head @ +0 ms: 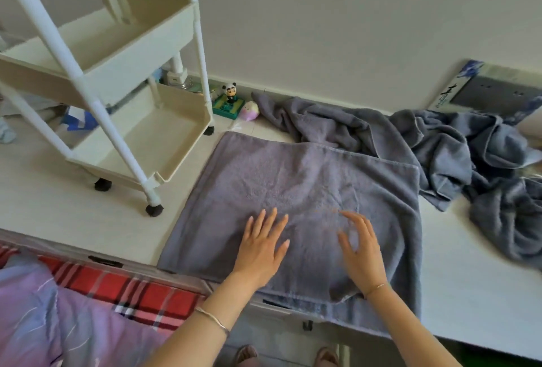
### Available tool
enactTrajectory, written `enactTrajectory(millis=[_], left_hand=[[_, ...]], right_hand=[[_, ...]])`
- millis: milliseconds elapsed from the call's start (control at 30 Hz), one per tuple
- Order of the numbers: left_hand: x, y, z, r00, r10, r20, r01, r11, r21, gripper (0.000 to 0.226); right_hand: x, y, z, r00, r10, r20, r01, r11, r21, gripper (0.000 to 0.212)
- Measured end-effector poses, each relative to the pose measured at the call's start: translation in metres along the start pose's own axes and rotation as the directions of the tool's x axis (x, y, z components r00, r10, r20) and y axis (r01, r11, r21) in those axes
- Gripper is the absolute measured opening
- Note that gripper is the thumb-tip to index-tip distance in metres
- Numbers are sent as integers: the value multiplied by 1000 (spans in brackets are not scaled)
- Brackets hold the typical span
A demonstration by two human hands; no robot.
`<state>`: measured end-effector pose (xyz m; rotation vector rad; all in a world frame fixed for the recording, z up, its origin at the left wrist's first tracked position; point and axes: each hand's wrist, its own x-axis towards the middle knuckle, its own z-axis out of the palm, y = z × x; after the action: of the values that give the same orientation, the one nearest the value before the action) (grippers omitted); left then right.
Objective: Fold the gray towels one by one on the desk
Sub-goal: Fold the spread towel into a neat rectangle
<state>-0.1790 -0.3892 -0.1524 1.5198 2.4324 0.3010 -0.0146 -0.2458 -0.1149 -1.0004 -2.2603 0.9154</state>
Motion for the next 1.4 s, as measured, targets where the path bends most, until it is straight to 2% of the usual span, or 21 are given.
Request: enactTrajectory(millis=[100,200,267,367,500,567,667,733,833,900,1000,1067,1133,1200,1267,1300,1333,1400], left_hand=[[7,34,6,996,33,82,-33,999,-10,79],[10,69,12,979,133,157,-131,991,-24,84],[11,88,15,959,196,204,-194,981,-30,89],[7,102,24,949,206,238,-203,979,-35,103],[2,100,28,969,185,163,-185,983,-18,111],[-3,95,27,966,231,116,-228,973,-41,102],[-18,84,36,941,337,22,-335,940,-56,74],[-27,76,45,922,382,-62,-386,920,-67,52],[-32,77,45,916,349,-198,-378,917,-131,30],[-34,82,43,906,327,-267,-372,917,-140,29],[-41,94,33,875,271,-401,-348,928,-133,38],[-49,102,22,815,243,-526,-343,934,-101,26],[-57,104,20,771,270,-576,-355,934,-37,18],[-69,101,30,815,326,-480,-351,935,40,20],[-80,98,46,879,333,-341,-327,942,79,16],[-84,99,51,903,306,-302,-302,951,60,14],[-86,101,52,918,267,-294,-273,962,20,17],[-84,107,47,921,171,-350,-218,971,-98,27]], right_hand=[[-9,26,-43,967,224,-118,-216,974,71,19],[-23,47,-74,909,407,-92,-390,906,163,21],[-35,53,-87,889,451,-72,-430,879,204,22],[-63,62,-95,903,429,23,-427,891,151,23],[-105,85,-107,920,345,187,-335,938,-86,37],[-118,91,-113,940,279,195,-259,958,-123,42],[-133,100,-120,954,221,201,-193,970,-151,36],[-137,105,-122,966,197,168,-170,972,-163,27],[-138,113,-126,984,133,116,-107,973,-207,19],[-135,119,-128,994,46,103,-16,960,-278,15],[-129,116,-140,995,-92,31,97,930,-355,14],[-128,110,-158,983,-156,-95,110,919,-378,17],[-132,113,-174,967,-195,-164,114,906,-408,19],[-141,125,-179,982,-176,-67,125,874,-470,22],[-154,139,-170,990,-85,111,131,831,-540,25],[-158,144,-165,988,-21,151,99,842,-530,24],[-159,147,-162,987,58,149,20,880,-475,23],[-153,145,-160,967,245,66,-225,949,-221,24]])
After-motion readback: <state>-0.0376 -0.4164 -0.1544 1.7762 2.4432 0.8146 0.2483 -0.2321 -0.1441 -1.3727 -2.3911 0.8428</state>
